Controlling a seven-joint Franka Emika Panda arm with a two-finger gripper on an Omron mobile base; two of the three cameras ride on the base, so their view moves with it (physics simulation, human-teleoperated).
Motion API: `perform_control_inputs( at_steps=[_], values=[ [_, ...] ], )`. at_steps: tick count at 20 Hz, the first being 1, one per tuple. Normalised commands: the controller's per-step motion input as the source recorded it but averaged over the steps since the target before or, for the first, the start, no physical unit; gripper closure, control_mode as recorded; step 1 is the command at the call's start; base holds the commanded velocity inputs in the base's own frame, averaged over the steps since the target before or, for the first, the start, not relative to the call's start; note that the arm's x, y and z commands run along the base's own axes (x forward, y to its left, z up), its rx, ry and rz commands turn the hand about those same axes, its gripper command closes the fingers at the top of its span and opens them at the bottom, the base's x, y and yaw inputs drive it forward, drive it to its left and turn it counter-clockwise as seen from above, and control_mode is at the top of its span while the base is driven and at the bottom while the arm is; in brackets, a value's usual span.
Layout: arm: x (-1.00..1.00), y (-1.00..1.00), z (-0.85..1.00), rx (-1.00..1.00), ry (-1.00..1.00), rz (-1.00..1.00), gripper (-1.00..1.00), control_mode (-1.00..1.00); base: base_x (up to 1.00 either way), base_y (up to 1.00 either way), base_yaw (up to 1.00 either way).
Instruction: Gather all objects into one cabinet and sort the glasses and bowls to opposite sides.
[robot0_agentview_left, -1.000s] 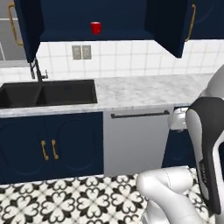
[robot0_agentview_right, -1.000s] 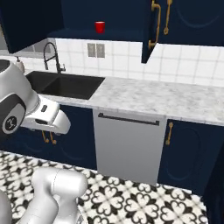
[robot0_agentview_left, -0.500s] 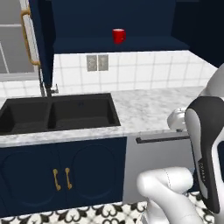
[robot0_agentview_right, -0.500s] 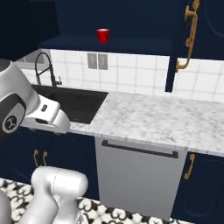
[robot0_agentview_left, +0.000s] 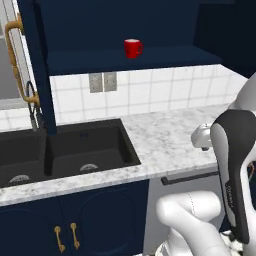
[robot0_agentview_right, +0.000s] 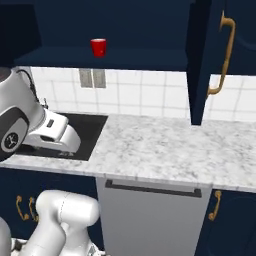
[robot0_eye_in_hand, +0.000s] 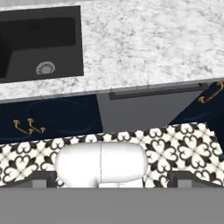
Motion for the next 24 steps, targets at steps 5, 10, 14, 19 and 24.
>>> perform_control_inputs(
  at_steps=[5, 10, 14, 19, 24],
  values=[
    [0.00, 0.00, 0.00, 0.00, 0.00, 0.00, -1.00, 1.00, 0.65, 0.00, -0.02],
    [0.00, 0.00, 0.00, 0.00, 0.00, 0.00, -1.00, 1.00, 0.59, -0.08, 0.09],
    [0.00, 0.00, 0.00, 0.00, 0.00, 0.00, -1.00, 1.00, 0.41, -0.10, 0.20],
    [0.00, 0.00, 0.00, 0.00, 0.00, 0.00, -1.00, 1.00, 0.22, -0.08, 0.15],
    [-0.08, -0.19, 0.12, 0.03, -0.25, 0.12, -1.00, -1.00, 0.00, 0.00, 0.00]
  ],
)
